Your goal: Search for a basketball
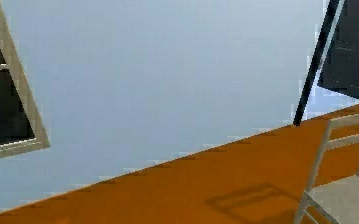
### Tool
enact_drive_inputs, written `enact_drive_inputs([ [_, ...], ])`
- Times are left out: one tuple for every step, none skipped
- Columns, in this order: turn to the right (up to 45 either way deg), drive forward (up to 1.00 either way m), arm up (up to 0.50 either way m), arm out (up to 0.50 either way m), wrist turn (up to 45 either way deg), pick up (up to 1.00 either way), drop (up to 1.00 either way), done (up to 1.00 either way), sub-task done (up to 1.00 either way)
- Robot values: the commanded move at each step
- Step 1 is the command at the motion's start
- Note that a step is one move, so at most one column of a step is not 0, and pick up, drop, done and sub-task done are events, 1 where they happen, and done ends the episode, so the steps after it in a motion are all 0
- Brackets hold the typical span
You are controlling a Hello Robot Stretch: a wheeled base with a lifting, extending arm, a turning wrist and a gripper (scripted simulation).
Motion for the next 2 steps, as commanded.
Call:
enact_drive_inputs([
  [15.0, 0.00, 0.00, 0.00, 0.0, 0.00, 0.00, 0.00, 0.00],
  [0.0, 1.00, 0.00, 0.00, 0.0, 0.00, 0.00, 0.00, 0.00],
])
